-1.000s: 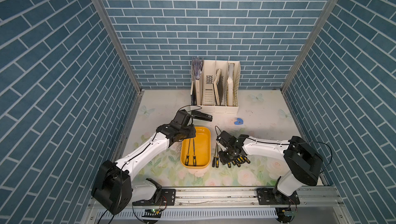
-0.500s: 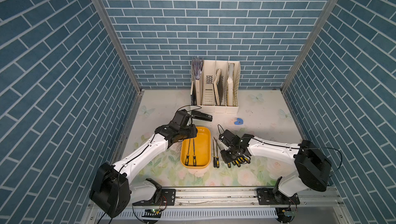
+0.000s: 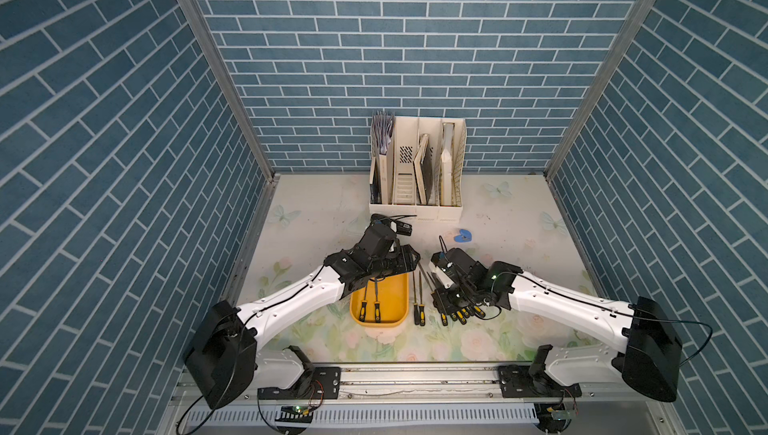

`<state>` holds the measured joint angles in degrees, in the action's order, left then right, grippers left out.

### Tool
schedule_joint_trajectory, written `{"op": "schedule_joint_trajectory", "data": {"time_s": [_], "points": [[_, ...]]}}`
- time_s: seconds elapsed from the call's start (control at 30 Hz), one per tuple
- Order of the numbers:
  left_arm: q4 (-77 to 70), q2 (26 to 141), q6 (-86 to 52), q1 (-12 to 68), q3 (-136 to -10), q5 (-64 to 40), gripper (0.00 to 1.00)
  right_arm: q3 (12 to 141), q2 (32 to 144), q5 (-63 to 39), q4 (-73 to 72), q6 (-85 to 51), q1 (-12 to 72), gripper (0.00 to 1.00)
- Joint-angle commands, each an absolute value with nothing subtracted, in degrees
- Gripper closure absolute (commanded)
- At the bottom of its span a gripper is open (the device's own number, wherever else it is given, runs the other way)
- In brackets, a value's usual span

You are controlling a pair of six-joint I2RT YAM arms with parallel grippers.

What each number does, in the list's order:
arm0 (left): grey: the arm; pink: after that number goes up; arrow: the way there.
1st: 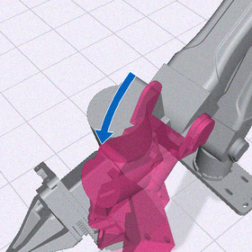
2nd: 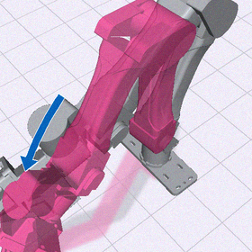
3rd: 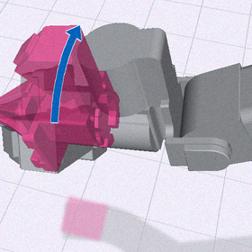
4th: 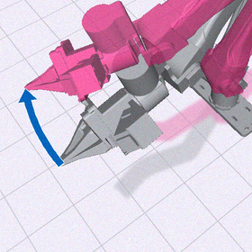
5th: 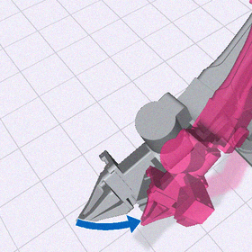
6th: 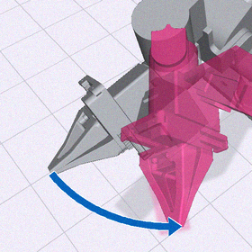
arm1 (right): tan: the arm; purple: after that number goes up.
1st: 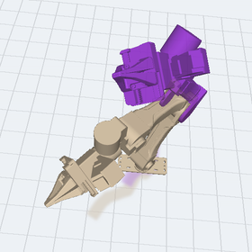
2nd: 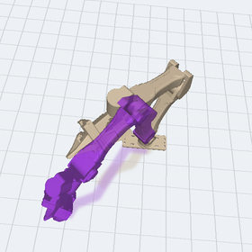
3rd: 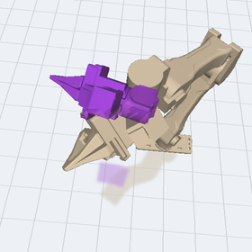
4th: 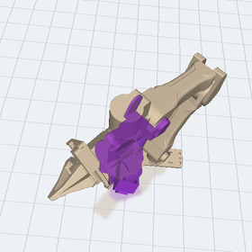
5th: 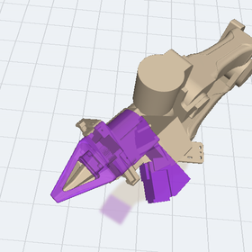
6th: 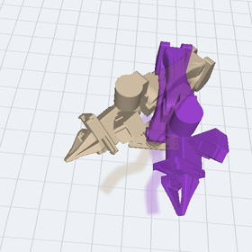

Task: Put the file tool into the storage box
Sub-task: Place the file tool in the storage box.

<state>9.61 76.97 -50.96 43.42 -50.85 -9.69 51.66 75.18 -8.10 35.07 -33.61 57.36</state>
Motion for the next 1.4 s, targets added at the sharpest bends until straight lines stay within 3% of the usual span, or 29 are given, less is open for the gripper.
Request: {"op": "schedule_joint_trajectory", "data": {"time_s": [0.0, 0.23, 0.37, 0.47, 0.57, 0.7, 0.83, 0.97, 1.17, 1.37], "points": [[7.21, 77.82, -54.58, 43.51, -49.17, -5.85, 0.34, 53.4, 74.03, -9.67, 34.32, -36.0, 58.39, 0.88], [5.28, 80.36, -56.49, 43.51, -49.15, -3.96, 0.41, 54.33, 73.4, -11.7, 31.8, -37.56, 59.59, 0.88], [3.78, 81.75, -56.94, 43.56, -49.2, -4.69, 0.63, 54.62, 73.91, -12.0, 30.56, -38.23, 60.01, 0.88], [4.59, 82.35, -56.81, 43.54, -49.05, -4.49, 0.87, 55.06, 74.34, -12.27, 29.81, -38.33, 60.03, 0.88], [5.34, 82.07, -56.7, 43.44, -48.61, -3.87, 0.99, 55.62, 74.78, -12.81, 29.08, -38.36, 60.03, 0.88], [7.63, 80.46, -55.79, 43.02, -48.69, -2.72, 1.0, 56.5, 75.72, -13.65, 28.28, -38.07, 60.05, 0.82], [12.38, 76.81, -52.58, 40.42, -49.42, -2.94, 1.0, 58.71, 76.37, -14.26, 28.07, -36.69, 60.03, 0.37], [19.29, 71.74, -45.74, 34.11, -51.41, -5.27, 1.0, 61.91, 77.07, -14.32, 30.02, -34.86, 59.1, 0.2], [32.93, 74.29, -32.8, 29.24, -59.16, -1.19, 1.0, 60.33, 77.7, -14.07, 33.13, -33.28, 54.17, 0.19], [29.49, 80.09, -31.07, 28.83, -57.57, 2.1, 1.0, 57.04, 79.87, -12.63, 33.22, -32.09, 52.38, 0.19]]}}
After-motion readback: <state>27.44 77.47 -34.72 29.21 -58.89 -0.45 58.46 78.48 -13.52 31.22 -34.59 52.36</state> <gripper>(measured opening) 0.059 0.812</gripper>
